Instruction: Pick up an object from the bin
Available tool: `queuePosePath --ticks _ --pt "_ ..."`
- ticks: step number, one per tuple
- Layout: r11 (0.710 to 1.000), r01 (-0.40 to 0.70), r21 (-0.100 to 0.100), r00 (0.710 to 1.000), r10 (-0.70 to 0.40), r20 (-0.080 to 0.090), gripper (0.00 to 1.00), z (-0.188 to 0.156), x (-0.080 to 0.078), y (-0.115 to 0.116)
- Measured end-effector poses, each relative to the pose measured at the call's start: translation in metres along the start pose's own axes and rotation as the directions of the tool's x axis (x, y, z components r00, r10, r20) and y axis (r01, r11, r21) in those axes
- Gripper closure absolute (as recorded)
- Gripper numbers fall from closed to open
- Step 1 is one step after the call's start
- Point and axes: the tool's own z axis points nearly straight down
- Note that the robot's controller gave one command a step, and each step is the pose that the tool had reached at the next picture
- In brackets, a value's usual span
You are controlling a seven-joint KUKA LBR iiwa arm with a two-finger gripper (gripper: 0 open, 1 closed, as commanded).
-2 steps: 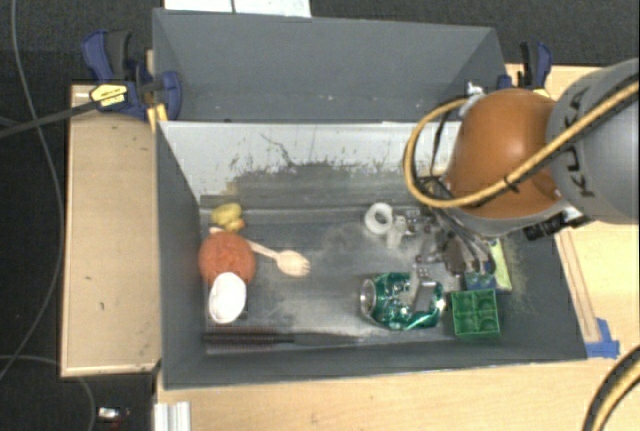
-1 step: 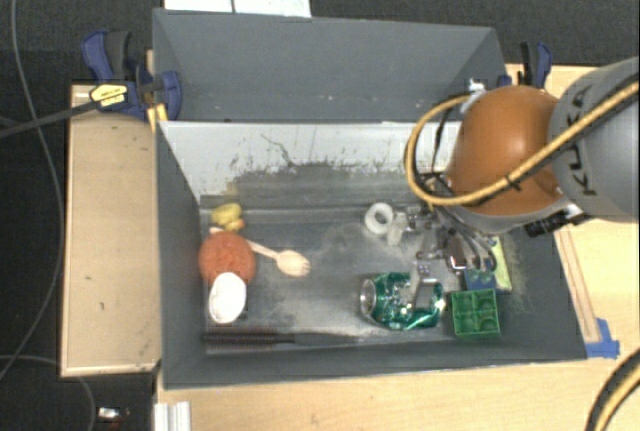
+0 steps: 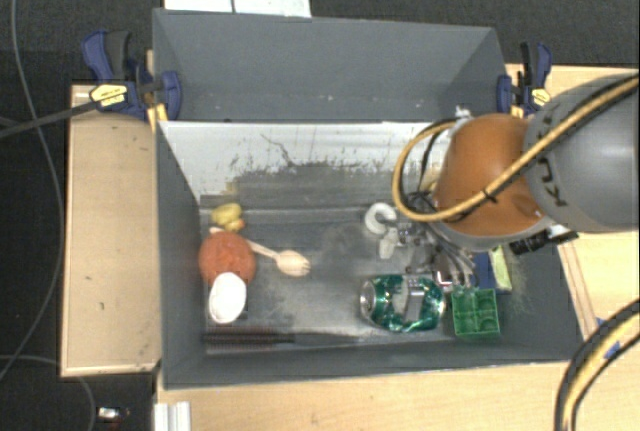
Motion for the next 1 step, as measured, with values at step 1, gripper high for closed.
queuePosePath --ticks 1 --pt "0.992 0.125 0.002 0.992 -0.125 0.003 0.00 0.0233 0.0062 0.0057"
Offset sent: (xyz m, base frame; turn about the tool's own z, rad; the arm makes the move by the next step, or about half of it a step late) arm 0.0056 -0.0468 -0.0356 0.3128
